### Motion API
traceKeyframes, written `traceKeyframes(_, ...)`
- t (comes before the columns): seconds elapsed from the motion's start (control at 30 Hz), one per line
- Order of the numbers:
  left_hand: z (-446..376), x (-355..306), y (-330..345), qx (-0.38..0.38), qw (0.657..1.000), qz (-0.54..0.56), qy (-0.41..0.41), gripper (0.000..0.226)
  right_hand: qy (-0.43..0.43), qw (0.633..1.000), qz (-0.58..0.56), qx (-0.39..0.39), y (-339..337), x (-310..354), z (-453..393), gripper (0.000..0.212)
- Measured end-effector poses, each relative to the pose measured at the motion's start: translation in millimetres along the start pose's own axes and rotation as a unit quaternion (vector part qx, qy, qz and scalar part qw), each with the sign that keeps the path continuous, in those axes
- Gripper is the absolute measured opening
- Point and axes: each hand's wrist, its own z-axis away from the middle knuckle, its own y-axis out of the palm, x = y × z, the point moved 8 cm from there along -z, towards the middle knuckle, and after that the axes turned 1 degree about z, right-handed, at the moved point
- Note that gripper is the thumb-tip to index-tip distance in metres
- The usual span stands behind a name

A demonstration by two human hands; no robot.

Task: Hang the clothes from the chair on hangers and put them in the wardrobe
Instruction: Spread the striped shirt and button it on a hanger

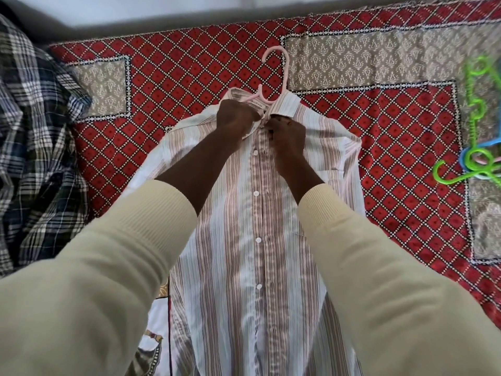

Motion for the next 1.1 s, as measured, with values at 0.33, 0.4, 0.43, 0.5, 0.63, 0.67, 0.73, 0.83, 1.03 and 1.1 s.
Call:
traceKeyframes(0.33,4.5,0.4,-7.9,-0.068,0.997,0.020,-0.007,0.033,0.026,0.998,-0.051,0.037,1.2,1.2,2.2,0.006)
traceKeyframes(0.4,1.7,-0.9,-11.0,-0.098,0.995,-0.005,0.013,0.037,0.053,0.997,-0.042,0.035,0.2,-1.7,0.1,0.014)
traceKeyframes(0.43,2.0,-2.5,-10.2,-0.097,0.995,-0.015,0.022,0.036,0.064,0.996,-0.043,0.036,0.3,-2.2,-0.8,0.015)
traceKeyframes(0.5,1.8,-4.6,-9.3,-0.091,0.995,-0.022,0.033,0.035,0.078,0.995,-0.049,0.042,0.8,-2.2,-2.9,0.012)
traceKeyframes(0.63,7.0,-11.9,-3.0,-0.051,0.995,-0.065,0.049,0.032,0.063,0.997,-0.016,0.030,0.5,0.9,-4.8,0.006)
traceKeyframes(0.67,7.7,-11.5,-0.4,-0.041,0.994,-0.083,0.051,0.026,0.053,0.998,-0.005,0.022,0.1,2.4,-5.3,0.006)
traceKeyframes(0.73,11.1,-12.6,-0.5,-0.036,0.994,-0.080,0.058,0.016,0.022,0.999,0.028,0.009,-0.8,5.1,-6.8,0.009)
traceKeyframes(0.83,10.3,-15.0,1.9,0.000,0.994,-0.080,0.069,0.012,-0.041,0.995,0.090,-0.003,-1.0,9.5,-10.7,0.016)
traceKeyframes(1.03,2.4,-21.6,2.3,0.035,0.985,-0.150,0.072,0.017,-0.109,0.977,0.182,-0.001,1.7,14.1,-12.6,0.015)
traceKeyframes(1.1,1.5,-23.4,2.9,0.027,0.984,-0.154,0.089,0.008,-0.080,0.987,0.140,0.017,1.5,9.0,-12.4,0.012)
